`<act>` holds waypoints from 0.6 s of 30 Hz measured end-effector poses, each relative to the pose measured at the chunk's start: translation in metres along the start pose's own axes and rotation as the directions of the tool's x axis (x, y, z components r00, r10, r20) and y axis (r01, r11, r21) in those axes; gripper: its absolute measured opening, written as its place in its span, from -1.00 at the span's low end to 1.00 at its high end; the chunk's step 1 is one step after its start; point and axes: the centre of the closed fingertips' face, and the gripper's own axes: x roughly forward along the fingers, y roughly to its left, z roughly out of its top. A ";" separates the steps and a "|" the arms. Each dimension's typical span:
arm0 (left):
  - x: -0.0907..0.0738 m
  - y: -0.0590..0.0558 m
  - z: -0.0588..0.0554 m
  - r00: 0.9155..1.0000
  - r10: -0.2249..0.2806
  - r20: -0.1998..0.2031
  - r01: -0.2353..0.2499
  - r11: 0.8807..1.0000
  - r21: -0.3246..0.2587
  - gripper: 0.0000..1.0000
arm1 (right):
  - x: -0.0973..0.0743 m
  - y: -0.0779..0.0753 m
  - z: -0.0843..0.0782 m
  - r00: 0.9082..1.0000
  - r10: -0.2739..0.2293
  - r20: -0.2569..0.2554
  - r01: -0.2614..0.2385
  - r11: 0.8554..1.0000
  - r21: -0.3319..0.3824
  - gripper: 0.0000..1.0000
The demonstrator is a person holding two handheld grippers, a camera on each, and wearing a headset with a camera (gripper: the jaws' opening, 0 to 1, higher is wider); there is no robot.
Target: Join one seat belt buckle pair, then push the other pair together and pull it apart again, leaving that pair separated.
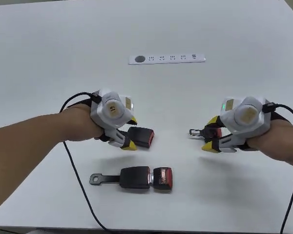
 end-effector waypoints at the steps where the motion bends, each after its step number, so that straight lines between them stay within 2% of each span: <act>1: 0.002 0.002 -0.002 1.000 -0.003 -0.005 0.003 1.000 0.002 -0.08 | -0.001 -0.002 -0.002 1.000 -0.006 -0.004 0.006 1.000 -0.005 -0.21; 4: 0.004 0.004 -0.006 1.000 -0.013 -0.013 0.013 1.000 0.005 -0.09 | 0.001 -0.010 -0.006 1.000 -0.006 -0.016 0.006 1.000 -0.011 -0.21; 8: 0.007 0.003 -0.009 0.999 -0.025 -0.023 0.025 1.000 0.006 -0.13 | 0.008 -0.011 -0.016 0.999 0.026 -0.046 -0.028 0.999 -0.035 -0.18; 13: 0.009 0.003 -0.008 0.999 -0.031 -0.023 0.032 0.999 0.016 -0.21 | 0.014 -0.014 -0.029 0.996 0.049 -0.070 -0.050 0.999 -0.009 -0.18; 17: 0.013 0.004 -0.009 0.999 -0.041 -0.025 0.041 0.999 0.021 -0.23 | 0.017 -0.021 -0.027 0.997 0.067 -0.047 -0.066 0.997 0.025 -0.26; 18: 0.015 0.004 -0.008 0.999 -0.050 -0.021 0.051 0.997 0.057 -0.25 | 0.018 -0.019 -0.027 0.996 0.083 -0.045 -0.081 0.996 0.029 -0.28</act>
